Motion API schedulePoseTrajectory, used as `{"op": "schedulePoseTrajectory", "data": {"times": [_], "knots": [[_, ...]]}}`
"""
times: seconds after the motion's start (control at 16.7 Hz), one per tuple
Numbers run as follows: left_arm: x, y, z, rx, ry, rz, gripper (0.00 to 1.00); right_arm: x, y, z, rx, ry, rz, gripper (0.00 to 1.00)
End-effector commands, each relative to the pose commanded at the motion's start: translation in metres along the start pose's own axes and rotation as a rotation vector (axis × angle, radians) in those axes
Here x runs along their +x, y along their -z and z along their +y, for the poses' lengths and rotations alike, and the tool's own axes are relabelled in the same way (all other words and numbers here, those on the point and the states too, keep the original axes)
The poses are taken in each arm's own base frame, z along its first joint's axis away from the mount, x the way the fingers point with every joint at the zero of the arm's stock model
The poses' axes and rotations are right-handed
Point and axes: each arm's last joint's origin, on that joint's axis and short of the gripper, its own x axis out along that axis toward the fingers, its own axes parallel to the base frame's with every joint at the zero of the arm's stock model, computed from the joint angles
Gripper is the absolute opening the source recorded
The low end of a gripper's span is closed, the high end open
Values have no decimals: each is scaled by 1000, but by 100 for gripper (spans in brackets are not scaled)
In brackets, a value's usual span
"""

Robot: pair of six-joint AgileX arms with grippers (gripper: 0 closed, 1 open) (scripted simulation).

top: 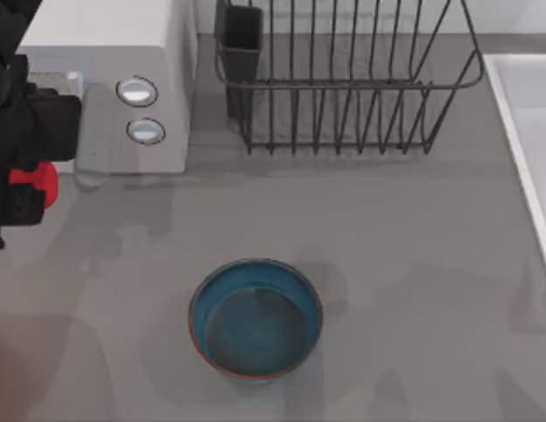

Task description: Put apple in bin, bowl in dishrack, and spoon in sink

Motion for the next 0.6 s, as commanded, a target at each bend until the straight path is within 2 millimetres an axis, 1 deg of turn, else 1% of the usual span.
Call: {"op": "schedulePoseTrajectory", "data": {"times": [0.3, 0.6], "knots": [[-18, 38, -12, 494, -2, 45, 0, 0, 0, 0, 0, 0, 0, 100], [-24, 75, -29, 921, 61, 63, 0, 0, 0, 0, 0, 0, 0, 100]]}}
